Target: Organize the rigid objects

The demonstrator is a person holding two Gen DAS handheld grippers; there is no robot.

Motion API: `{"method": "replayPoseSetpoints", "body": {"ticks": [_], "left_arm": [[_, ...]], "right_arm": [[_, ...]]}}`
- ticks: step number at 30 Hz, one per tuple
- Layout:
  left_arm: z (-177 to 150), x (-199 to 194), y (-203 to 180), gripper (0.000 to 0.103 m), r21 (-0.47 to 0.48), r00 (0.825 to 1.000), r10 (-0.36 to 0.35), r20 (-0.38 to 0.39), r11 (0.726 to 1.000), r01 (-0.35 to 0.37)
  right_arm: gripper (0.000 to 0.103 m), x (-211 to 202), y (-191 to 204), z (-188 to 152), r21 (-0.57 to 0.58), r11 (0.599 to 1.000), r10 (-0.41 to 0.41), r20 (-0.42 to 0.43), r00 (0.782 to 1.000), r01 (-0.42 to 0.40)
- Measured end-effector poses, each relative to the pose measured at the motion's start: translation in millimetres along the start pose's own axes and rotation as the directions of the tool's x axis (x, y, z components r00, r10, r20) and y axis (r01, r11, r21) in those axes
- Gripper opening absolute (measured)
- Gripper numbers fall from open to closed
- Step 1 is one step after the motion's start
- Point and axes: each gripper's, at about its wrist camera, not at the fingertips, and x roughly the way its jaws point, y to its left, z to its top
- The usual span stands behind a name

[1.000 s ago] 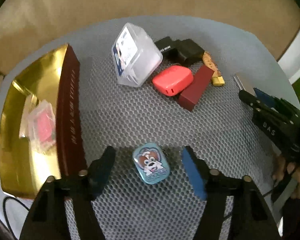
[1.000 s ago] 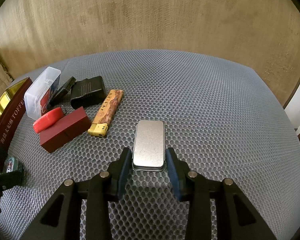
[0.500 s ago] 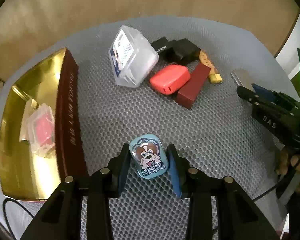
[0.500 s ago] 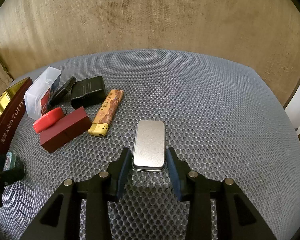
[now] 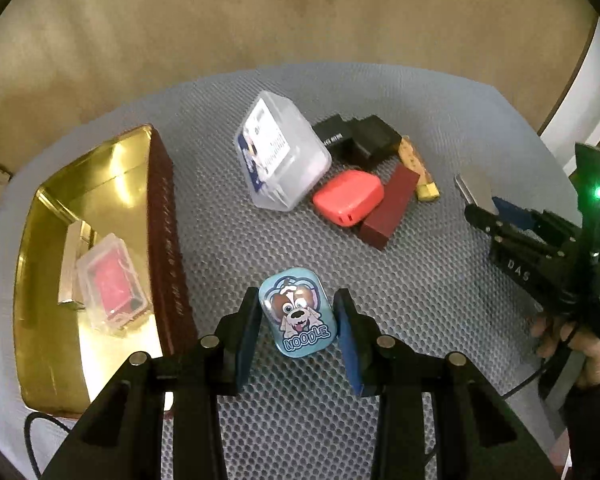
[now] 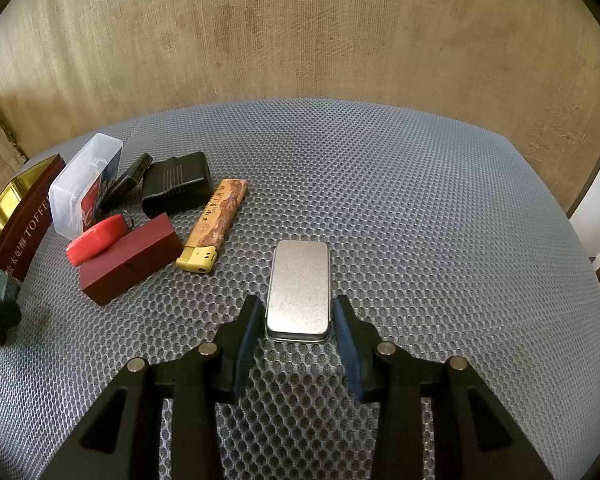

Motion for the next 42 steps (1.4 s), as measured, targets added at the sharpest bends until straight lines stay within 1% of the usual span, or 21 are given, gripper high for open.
{"method": "replayPoseSetpoints", "body": {"ticks": [3,9,12,18,21,28,33,37,39,40,42], "left_arm": [[3,-6,9,0.033,-0.016,1.0,0.003,0.016,1.0,-0.003],[13,-13,30,0.033,-0.054,0.997,0.054,0.052,0.997,-0.052],[16,-18,49,0.033,-0.08,0.994,0.089,0.062,0.993,-0.084],[20,-22,91,0.033,-0.129,0.986,0.154,0.061,0.981,-0.146],[22,-19,112,0.033,-0.146,0.982,0.183,0.048,0.974,-0.175],[26,-6,145,0.033,-0.189,0.971,0.239,0.031,0.955,-0.229],[28,9,164,0.033,-0.197,0.967,0.254,-0.001,0.948,-0.25],[35,25,181,0.034,-0.214,0.974,0.223,-0.03,0.951,-0.225],[40,29,186,0.034,-0.228,0.973,0.229,-0.033,0.946,-0.23],[42,31,189,0.034,-0.225,0.976,0.215,-0.034,0.95,-0.217],[47,34,191,0.034,-0.224,0.975,0.22,-0.036,0.949,-0.222]], "right_arm": [[0.038,0,0,1,0.0,1.0,0.0,0.0,1.0,0.0],[0.038,-2,-1,2,-0.001,1.0,-0.001,0.0,1.0,0.001],[0.038,-3,-1,3,0.0,1.0,0.0,0.0,1.0,0.0],[0.038,-3,-2,3,0.001,1.0,0.0,0.0,1.0,0.0],[0.038,-3,-3,3,0.0,1.0,0.0,0.0,1.0,0.0],[0.038,-4,-1,4,-0.001,1.0,-0.002,0.0,1.0,0.002],[0.038,-3,-1,3,-0.002,1.0,-0.002,0.0,1.0,0.002],[0.038,-4,-1,2,-0.002,1.0,-0.002,0.0,1.0,0.002],[0.038,-4,-1,2,-0.002,1.0,-0.003,0.0,1.0,0.003],[0.038,-4,-1,2,-0.002,1.0,-0.002,0.0,1.0,0.002],[0.038,-4,-2,1,-0.001,1.0,-0.002,0.001,1.0,0.002]]}}
